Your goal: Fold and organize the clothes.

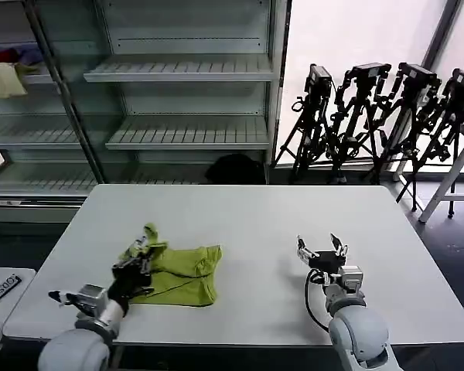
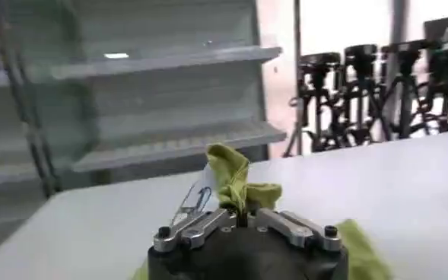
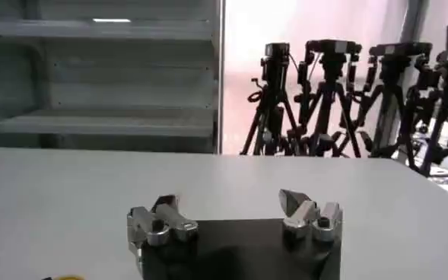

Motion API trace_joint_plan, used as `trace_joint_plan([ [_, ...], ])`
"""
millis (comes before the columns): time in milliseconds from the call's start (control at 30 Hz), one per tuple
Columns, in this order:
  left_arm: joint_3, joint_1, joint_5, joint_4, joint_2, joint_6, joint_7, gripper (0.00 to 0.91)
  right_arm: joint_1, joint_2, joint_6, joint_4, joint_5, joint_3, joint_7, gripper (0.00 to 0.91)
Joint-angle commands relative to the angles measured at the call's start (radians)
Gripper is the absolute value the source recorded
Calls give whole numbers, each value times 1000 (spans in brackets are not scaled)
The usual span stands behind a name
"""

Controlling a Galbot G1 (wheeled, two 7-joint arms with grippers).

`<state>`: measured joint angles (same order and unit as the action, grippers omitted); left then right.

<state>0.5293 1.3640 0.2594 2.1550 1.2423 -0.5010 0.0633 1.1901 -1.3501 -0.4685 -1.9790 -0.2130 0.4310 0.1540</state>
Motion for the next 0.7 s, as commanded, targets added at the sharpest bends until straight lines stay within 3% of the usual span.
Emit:
trace_joint_plan([
  [33,-158,-17,26,7,40,-38,-49,10,2,0,1,1,1,-1,1,907],
  [367,-226,-44,19,-28,70,-53,-99,20,0,-8,1,5,9,-11,3,907],
  [433,-238,-44,4,-40,76,-53,-102,705,0,-9,1,5,10,-10,2,907],
  [467,-244,-43,-6,-43,80,-53,-103,907,-1,-9,1,5,11,-10,2,907],
  [700,-297,-51,-28,-76,108,-50,-121,907,-1,-12,1,9,13,-14,2,907],
])
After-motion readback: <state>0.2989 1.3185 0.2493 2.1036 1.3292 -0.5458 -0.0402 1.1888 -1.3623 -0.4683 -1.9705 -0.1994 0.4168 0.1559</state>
